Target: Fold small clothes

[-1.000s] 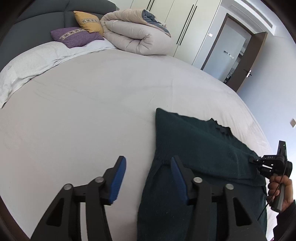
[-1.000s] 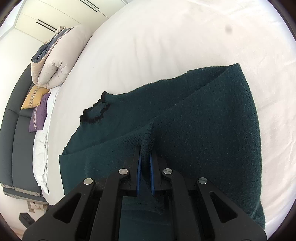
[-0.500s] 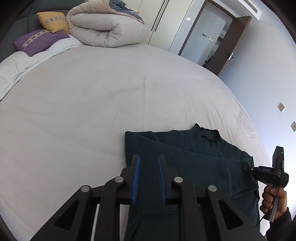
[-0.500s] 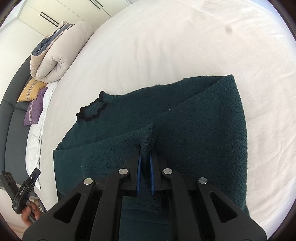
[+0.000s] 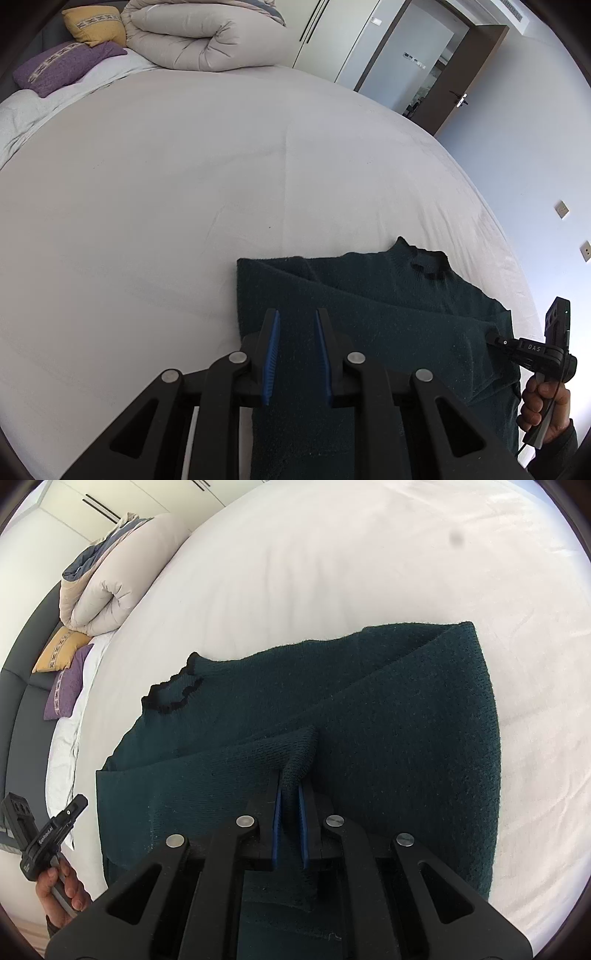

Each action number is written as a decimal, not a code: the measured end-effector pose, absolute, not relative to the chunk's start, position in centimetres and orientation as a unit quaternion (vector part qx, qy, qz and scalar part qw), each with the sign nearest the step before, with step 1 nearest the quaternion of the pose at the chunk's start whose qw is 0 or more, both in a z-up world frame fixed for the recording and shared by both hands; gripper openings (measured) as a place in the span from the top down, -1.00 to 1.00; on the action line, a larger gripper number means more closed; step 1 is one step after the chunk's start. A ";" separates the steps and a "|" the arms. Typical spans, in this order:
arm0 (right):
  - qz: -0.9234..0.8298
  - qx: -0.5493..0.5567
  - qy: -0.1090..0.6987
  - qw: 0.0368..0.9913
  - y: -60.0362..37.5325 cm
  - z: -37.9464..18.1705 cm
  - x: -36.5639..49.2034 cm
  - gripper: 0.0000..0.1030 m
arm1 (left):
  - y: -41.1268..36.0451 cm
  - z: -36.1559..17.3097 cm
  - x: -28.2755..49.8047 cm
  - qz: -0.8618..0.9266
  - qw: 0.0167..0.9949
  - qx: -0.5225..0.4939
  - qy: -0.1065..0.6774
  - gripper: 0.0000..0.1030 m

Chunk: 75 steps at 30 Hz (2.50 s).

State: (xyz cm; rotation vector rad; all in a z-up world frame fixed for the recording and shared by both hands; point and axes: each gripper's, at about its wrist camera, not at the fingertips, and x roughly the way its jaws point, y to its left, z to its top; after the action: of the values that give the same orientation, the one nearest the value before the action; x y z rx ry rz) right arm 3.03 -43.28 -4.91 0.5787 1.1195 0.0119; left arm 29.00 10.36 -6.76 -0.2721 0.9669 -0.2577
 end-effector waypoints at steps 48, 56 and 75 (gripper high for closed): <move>0.018 0.341 0.429 0.836 -48.4 -0.8 -17.7 -0.14 | 15.4 -11.0 5.4 -0.158 0.825 -0.199 0.505 -0.86; 0.022 0.319 0.476 0.819 -46.6 -3.9 -27.4 -0.11 | 12.6 -11.3 3.1 -0.161 0.811 -0.135 0.546 -0.83; 0.020 0.228 0.556 0.799 -43.5 -4.1 -33.5 0.81 | 13.4 -10.7 -0.1 -0.181 0.770 -0.143 0.595 0.82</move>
State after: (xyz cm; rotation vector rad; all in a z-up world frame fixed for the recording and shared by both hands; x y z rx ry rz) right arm -33.50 -43.45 -4.15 0.4888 1.1934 0.0435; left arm -0.05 13.42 -10.71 -0.3099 1.2907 -0.3921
